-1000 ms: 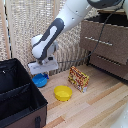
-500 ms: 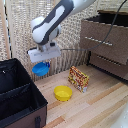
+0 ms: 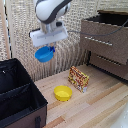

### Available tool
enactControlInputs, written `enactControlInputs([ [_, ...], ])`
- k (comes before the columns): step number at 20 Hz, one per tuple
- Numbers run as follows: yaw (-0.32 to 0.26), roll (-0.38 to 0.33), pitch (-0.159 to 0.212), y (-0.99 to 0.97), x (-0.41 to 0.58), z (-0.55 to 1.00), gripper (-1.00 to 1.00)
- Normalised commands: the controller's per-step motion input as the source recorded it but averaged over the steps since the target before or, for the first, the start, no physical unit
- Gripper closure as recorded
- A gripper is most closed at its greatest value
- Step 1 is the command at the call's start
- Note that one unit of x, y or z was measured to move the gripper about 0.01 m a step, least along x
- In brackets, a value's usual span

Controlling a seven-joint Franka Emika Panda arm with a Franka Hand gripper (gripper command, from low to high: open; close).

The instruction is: Kindly move your gripper toward the top drawer's handle. With caution, hold the handle robustly using your gripper and pull open the top drawer. Let the handle go. Relocate your gripper to the bowl placed in the background. Gently hold the bowl using your gripper. Bring the gripper and the bowl to the ajar drawer. Softly release the bowl into it.

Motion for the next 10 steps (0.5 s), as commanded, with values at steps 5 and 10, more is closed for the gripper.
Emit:
enactControlInputs([
  [5,0.0,0.059,-0.049,-0.26,0.171,0.92,1.0],
  [10,-0.037,0.021,-0.009,-0.08,0.071,1.0,1.0],
])
